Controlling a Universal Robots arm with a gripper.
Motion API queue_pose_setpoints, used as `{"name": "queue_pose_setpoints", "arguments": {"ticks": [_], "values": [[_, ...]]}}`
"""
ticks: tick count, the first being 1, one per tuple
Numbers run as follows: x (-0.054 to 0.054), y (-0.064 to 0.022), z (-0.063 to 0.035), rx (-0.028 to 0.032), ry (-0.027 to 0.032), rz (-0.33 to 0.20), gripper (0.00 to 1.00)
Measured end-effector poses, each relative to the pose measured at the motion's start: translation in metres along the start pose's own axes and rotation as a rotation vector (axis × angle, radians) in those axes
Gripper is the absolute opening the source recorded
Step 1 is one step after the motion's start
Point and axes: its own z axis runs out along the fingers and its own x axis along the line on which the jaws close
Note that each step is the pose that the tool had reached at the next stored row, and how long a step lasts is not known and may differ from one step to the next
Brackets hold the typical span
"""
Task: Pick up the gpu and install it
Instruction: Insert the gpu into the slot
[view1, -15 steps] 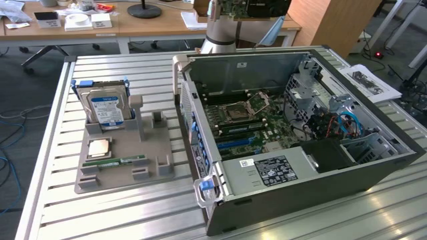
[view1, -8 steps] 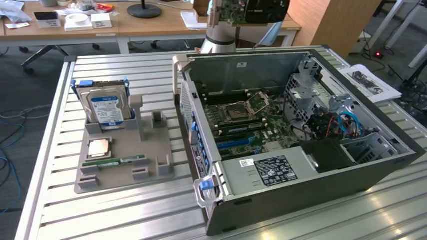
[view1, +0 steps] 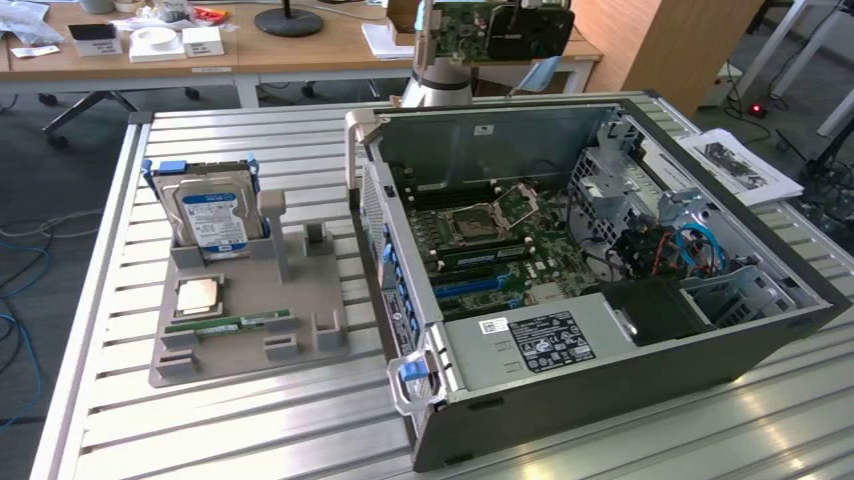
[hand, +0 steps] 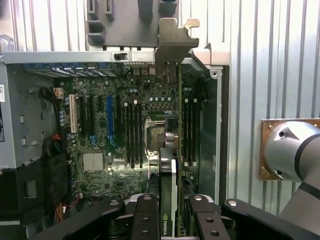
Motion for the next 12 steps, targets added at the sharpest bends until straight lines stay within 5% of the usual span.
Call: {"name": "queue_pose_setpoints", "arguments": {"ticks": [12], "values": [[0.001, 0.0025, 0.0155, 0.0046, -0.0002, 0.002, 0.27]]}}
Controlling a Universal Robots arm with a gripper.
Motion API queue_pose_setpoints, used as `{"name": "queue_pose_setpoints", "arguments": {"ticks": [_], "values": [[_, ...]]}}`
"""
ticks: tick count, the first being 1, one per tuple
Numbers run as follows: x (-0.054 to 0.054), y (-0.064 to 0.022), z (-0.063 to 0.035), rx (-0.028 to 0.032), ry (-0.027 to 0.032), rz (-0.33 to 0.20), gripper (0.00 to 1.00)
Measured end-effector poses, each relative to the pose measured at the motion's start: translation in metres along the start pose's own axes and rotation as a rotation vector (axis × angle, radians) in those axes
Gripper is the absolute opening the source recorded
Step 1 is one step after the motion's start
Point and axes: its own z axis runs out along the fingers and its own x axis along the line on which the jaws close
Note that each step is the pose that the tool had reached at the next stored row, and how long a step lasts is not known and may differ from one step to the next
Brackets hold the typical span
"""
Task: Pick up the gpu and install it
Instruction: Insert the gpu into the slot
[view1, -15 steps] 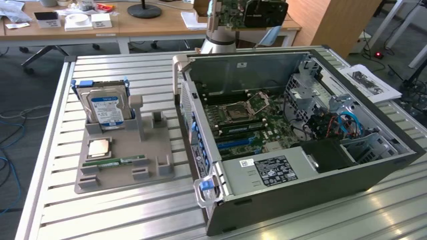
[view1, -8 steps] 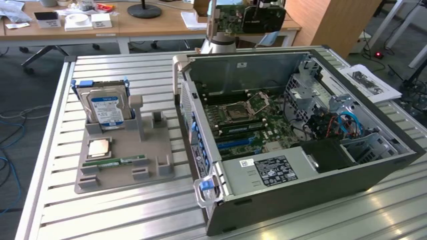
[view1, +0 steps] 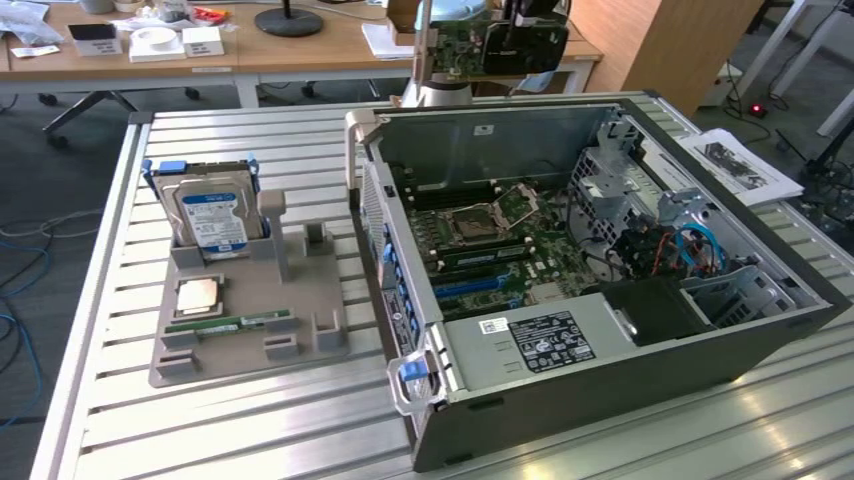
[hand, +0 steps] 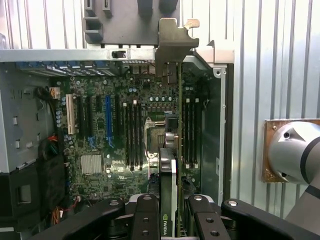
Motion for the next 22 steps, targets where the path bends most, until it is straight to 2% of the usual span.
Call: {"name": "queue_pose_setpoints", "arguments": {"ticks": [22], "values": [[0.0001, 0.0001, 0.0019, 0.0009, 0.0013, 0.025, 0.27]]}}
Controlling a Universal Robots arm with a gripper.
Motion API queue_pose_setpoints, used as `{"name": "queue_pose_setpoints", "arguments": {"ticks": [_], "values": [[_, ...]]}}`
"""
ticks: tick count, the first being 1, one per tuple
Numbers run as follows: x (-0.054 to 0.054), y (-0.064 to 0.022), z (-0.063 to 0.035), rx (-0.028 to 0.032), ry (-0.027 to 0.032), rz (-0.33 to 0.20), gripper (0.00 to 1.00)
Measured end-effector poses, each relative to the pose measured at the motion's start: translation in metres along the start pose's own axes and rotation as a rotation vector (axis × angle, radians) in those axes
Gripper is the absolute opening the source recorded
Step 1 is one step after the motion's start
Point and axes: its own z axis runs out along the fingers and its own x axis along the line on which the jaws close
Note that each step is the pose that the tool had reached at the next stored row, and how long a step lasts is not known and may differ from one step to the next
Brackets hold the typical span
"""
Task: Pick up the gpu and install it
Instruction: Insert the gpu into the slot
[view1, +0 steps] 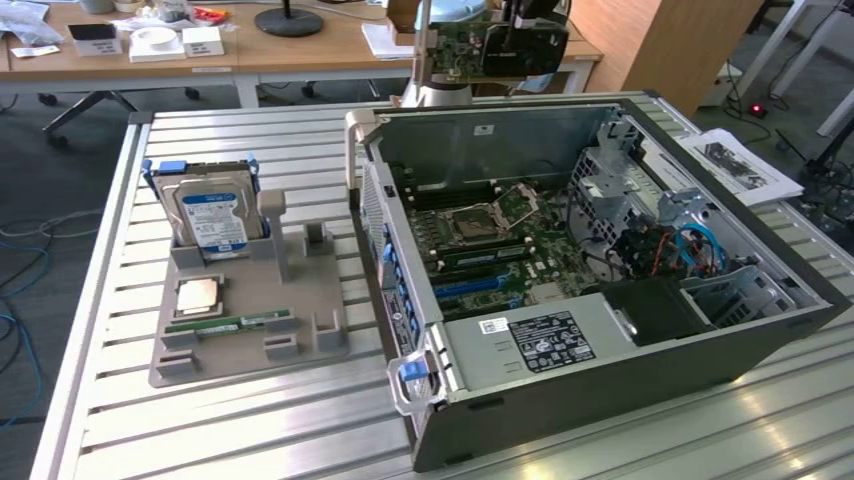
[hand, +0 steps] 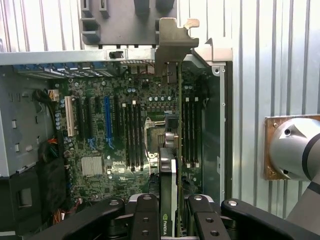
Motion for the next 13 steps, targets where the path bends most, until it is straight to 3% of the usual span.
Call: {"name": "queue_pose_setpoints", "arguments": {"ticks": [13], "values": [[0.0001, 0.0001, 0.0018, 0.0002, 0.0001, 0.003, 0.27]]}}
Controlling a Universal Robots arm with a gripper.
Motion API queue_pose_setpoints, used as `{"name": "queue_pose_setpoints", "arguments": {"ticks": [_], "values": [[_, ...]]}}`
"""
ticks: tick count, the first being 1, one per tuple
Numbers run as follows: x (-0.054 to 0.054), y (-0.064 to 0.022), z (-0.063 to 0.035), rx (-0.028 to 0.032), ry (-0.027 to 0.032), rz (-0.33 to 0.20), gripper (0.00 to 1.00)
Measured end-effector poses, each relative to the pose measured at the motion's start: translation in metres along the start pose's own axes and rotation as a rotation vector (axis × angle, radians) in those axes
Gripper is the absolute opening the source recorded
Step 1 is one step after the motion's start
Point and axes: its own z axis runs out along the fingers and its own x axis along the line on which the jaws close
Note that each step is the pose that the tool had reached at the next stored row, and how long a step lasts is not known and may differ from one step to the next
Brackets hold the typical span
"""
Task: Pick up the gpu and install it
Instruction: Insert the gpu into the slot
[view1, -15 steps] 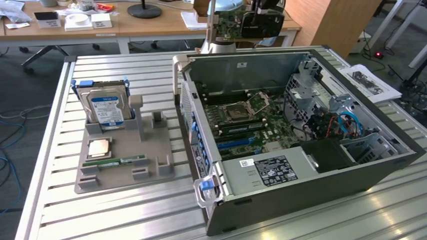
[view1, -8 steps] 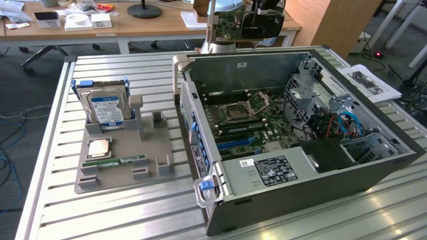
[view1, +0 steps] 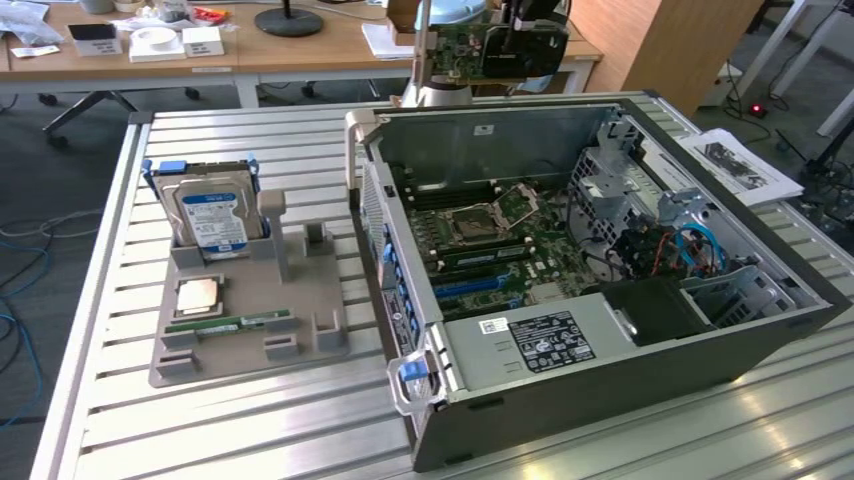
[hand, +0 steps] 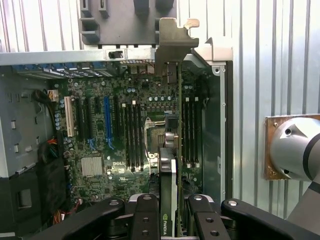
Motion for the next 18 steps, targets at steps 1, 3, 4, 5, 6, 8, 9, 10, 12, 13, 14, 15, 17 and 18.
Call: {"name": "queue_pose_setpoints", "arguments": {"ticks": [1, 3, 4, 5, 6, 8, 9, 10, 12, 13, 14, 15, 17, 18], "values": [[0.0, 0.0, 0.0, 0.0, 0.0, 0.0, 0.27], [0.0, 0.0, 0.0, 0.0, 0.0, 0.0, 0.27], [0.0, 0.0, 0.0, 0.0, 0.0, 0.0, 0.27], [0.0, 0.0, 0.0, 0.0001, -0.0001, 0.0, 0.27], [0.0, 0.0, 0.0, 0.0, -0.0001, 0.0, 0.27], [0.0, 0.0, 0.0, 0.0, 0.0, 0.0, 0.27], [0.0, 0.0, 0.0, 0.0, 0.0, 0.0, 0.27], [0.0, 0.0, 0.0, 0.0, -0.0001, 0.0, 0.27], [0.0, 0.0, 0.0, 0.0, 0.0, 0.0, 0.27], [0.0, 0.0, 0.0, 0.0, 0.0, 0.0, 0.27], [0.0, 0.0, 0.0003, -0.0017, -0.0001, 0.0, 0.27], [0.0, 0.0001, 0.0006, -0.0089, 0.0005, 0.001, 0.27], [0.0, 0.0001, 0.0012, -0.0266, 0.0019, 0.001, 0.27], [0.0001, 0.0001, 0.0014, -0.0305, 0.002, 0.001, 0.27]]}}
